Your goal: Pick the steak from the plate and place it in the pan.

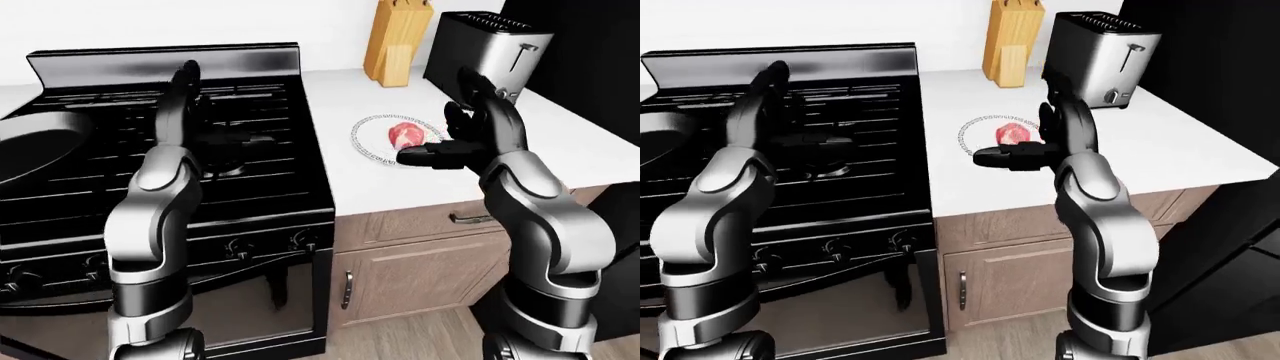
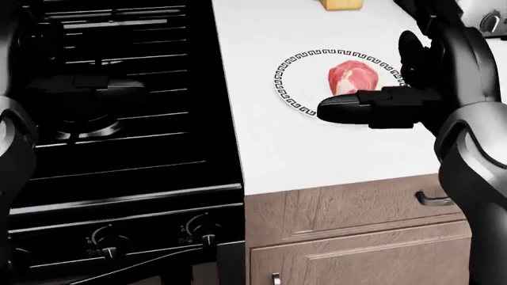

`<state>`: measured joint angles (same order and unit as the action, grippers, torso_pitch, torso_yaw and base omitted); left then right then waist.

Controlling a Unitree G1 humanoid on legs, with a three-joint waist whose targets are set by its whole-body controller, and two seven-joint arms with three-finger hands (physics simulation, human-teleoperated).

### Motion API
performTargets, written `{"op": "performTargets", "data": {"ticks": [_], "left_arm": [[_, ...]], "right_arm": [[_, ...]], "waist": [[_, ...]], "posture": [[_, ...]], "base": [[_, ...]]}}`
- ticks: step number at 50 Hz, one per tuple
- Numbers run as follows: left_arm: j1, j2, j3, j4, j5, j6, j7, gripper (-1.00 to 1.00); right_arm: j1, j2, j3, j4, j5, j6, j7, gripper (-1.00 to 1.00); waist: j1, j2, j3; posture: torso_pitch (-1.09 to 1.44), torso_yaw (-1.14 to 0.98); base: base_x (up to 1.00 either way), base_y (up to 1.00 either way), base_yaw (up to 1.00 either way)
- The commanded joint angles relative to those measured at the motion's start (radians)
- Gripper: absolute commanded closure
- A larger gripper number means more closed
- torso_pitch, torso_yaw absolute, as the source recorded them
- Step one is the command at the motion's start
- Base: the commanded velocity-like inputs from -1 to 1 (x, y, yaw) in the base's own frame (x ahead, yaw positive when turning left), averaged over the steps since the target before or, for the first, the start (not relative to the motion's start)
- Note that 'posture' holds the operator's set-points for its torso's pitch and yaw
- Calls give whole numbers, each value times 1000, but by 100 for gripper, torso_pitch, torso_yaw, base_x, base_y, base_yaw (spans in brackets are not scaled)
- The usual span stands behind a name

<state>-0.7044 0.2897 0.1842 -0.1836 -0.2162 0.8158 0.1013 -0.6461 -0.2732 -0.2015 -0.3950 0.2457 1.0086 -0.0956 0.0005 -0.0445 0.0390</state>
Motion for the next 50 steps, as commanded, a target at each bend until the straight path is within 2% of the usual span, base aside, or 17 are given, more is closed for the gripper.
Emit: {"op": "performTargets", "data": {"ticks": [1, 8, 11, 12, 13, 14, 20, 22, 24, 25, 27, 30, 33, 38, 40, 42, 50], "left_arm": [[-31, 19, 18, -18, 5, -37, -3, -100], [-33, 19, 19, -20, 5, -34, -2, -100], [-37, 20, 20, -24, 5, -26, 0, -100], [-39, 20, 20, -28, 4, -20, 1, -100], [-41, 20, 20, -31, 3, -15, 3, -100], [-36, 19, 20, -23, 5, -27, 0, -100], [-33, 20, 20, -11, 6, -40, -3, -100], [-37, 20, 20, -24, 4, -24, 1, -100], [-32, 20, 20, -24, 4, -28, -1, -100], [-33, 19, 20, -28, 4, -23, 1, -100], [-31, 18, 21, -21, 4, -32, -1, -100], [-37, 19, 21, -31, 1, -17, 3, -100], [-37, 19, 20, -29, 2, -18, 4, -100], [-38, 19, 21, -44, -2, -4, 7, -100], [-36, 20, 21, -34, 0, -16, 3, -100], [-36, 21, 22, -33, -1, -16, 3, -100], [-40, 21, 21, -28, -1, -16, 3, -100]], "right_arm": [[-39, -4, 1, -31, 0, -23, 0, -100], [-41, -5, 0, -32, 0, -19, 1, -100], [-42, -6, -3, -35, 1, -16, 1, -100], [-42, -6, -3, -33, 1, -18, 1, -100], [-42, -6, -3, -32, 0, -19, 2, -100], [-42, -6, -3, -32, 1, -19, 1, -100], [-41, -6, -4, -30, 1, -20, -1, -100], [-42, -6, -5, -29, 1, -22, -2, -100], [-40, -8, -6, -28, 1, -24, -2, -100], [-41, -9, -5, -28, 0, -23, -3, -100], [-40, -11, -1, -23, -5, -34, -1, -100], [-44, -12, -4, -21, -9, -38, -3, -100], [-46, -12, -1, -17, -14, -39, -4, -100], [-49, -11, -3, -26, -14, -27, -5, -100], [-49, -12, -3, -23, -15, -32, -3, -100], [-49, -11, -2, -21, -15, -37, -2, -100], [-50, -9, -1, -20, -19, -37, -2, -100]], "waist": [[7, -11, -27], [-2, 60, -14], [-10, 140, -36], [1, 99, -27], [-4, 116, -25], [0, 114, -27], [11, 64, -23], [15, 32, -23], [16, -35, -41], [15, -5, -26], [12, 6, -20], [14, 52, -11], [3, 44, -29], [3, 39, -31], [4, 45, -55], [3, 43, -34], [0, 41, -30]], "posture": [[0, 0], [0, 0], [0, 0], [0, 0], [0, 0], [0, 0], [0, 0], [0, 0], [0, 0], [0, 0], [0, 0], [0, 0], [0, 0], [0, 0], [0, 0], [0, 0], [0, 0]], "base": [[17, -6, 0], [17, -7, 0], [18, -7, 0], [18, -7, 0], [17, -7, 0], [18, -8, 0], [18, -7, 0], [16, -5, 0], [10, -1, 0], [2, 0, 0], [0, 0, 0], [0, 0, 0], [0, 0, 0], [-1, 0, 0], [-19, 0, 0], [0, 0, 0], [0, 0, 0]]}}
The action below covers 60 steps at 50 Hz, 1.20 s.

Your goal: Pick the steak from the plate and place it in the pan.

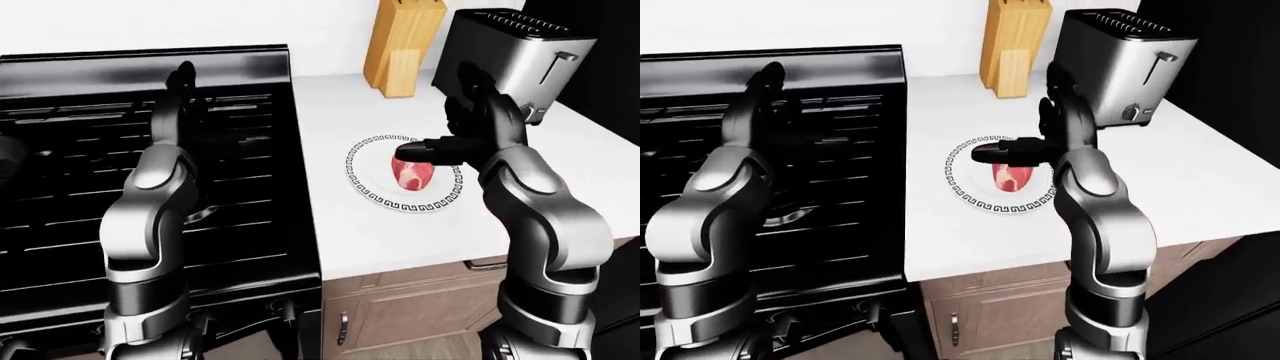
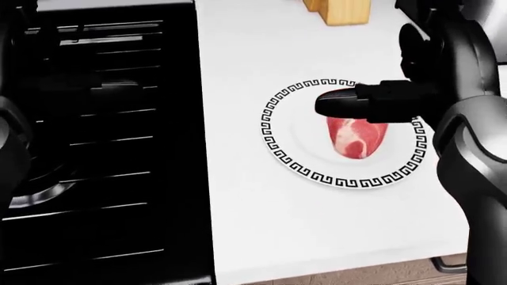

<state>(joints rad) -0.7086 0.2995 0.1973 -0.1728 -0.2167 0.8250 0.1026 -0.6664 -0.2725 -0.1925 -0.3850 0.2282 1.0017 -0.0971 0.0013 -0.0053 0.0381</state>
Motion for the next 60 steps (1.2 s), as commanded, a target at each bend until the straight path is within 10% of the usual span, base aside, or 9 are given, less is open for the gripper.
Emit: {"op": "performTargets", "data": {"ticks": [1, 60], "left_arm": [[-38, 11, 8, -49, -2, -14, 6, -100], [-22, -6, -5, 5, 29, -65, -13, -100]], "right_arm": [[-31, -10, -10, -32, -1, -28, 0, -100], [-4, 11, 45, 302, -274, -378, 187, -100]], "waist": [[-1, 2, -28], [3, 6, -41]], "posture": [[0, 0], [0, 0]], "base": [[0, 0, 0], [0, 0, 0]]}}
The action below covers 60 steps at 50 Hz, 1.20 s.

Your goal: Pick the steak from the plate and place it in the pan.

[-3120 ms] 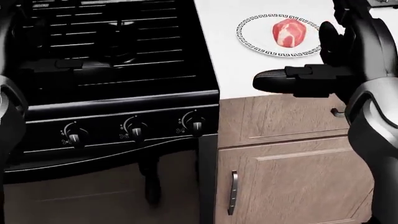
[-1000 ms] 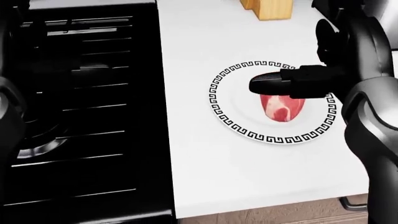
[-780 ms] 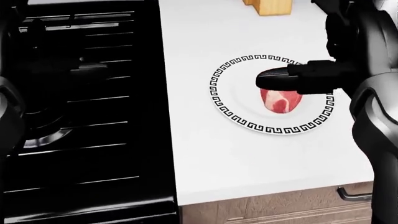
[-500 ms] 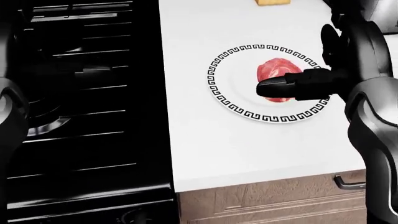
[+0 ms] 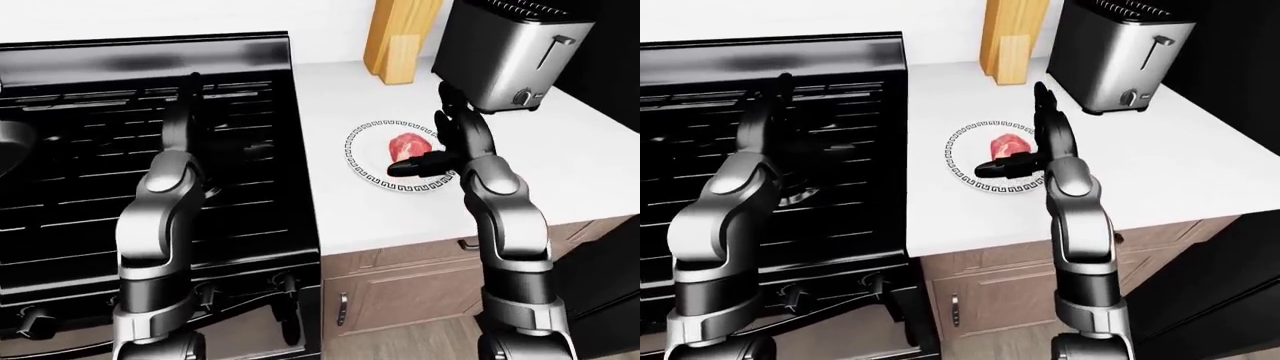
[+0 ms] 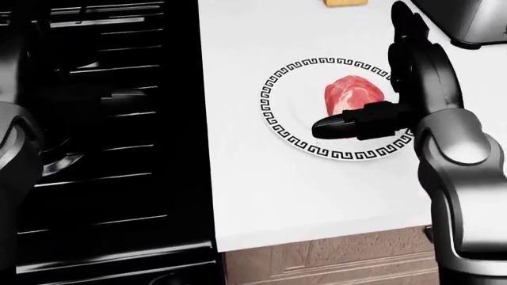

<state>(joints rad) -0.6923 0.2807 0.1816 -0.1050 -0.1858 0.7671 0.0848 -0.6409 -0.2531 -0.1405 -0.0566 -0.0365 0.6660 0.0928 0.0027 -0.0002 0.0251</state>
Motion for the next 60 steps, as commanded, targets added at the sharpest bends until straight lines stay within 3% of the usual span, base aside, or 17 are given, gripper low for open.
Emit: {"op": "performTargets", "data": {"ticks": [1, 30, 60], "left_arm": [[-36, 13, 13, -60, -1, -11, 4, -100], [-34, 15, 12, -37, -1, -34, 1, -100], [-34, 14, 14, -37, 2, -32, 2, -100]], "right_arm": [[-30, -7, -11, -16, -7, -51, -4, -100], [-17, -9, -12, 120, -28, -145, -10, -100], [-75, -15, -2, 246, -32, -206, -32, -100]], "waist": [[0, 2, -30], [-2, 0, -25], [0, 0, -27]], "posture": [[0, 0], [0, 0], [0, 0]], "base": [[0, 0, 0], [0, 0, 0], [0, 0, 0]]}}
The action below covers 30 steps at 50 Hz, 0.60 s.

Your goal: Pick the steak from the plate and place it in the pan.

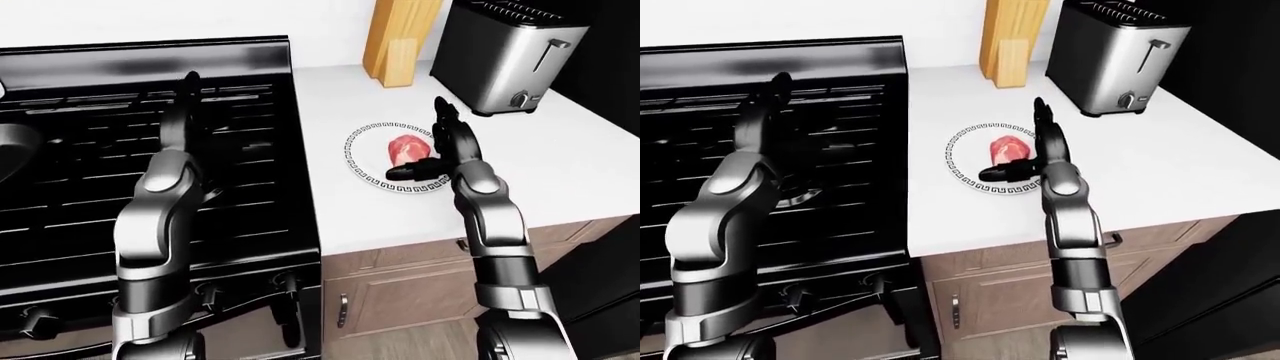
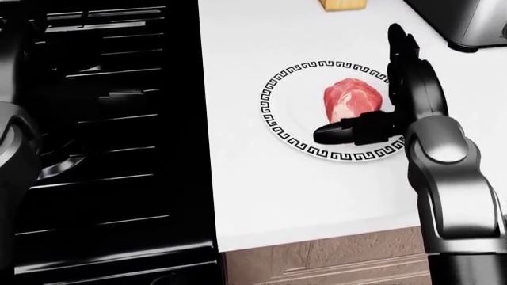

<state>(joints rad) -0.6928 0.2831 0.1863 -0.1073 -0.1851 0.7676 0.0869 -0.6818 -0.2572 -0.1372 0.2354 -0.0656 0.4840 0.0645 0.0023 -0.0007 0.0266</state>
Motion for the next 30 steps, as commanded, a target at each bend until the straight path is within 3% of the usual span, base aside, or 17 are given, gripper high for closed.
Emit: {"op": "performTargets", "data": {"ticks": [1, 16, 30], "left_arm": [[-33, 12, 9, -34, 1, -33, 0, -100], [-35, 14, 10, -27, 0, -35, 0, -100], [-33, 16, 12, -20, -1, -43, -2, -100]], "right_arm": [[-33, -11, -6, -47, -4, -24, -4, -100], [-30, -6, -5, -32, -9, -40, -4, -78], [-48, -5, 4, -6, -34, -51, -11, -73]], "waist": [[0, 0, -29], [0, 1, -30], [0, 1, -31]], "posture": [[0, 0], [0, 0], [0, 0]], "base": [[0, 0, 0], [0, 0, 0], [0, 0, 0]]}}
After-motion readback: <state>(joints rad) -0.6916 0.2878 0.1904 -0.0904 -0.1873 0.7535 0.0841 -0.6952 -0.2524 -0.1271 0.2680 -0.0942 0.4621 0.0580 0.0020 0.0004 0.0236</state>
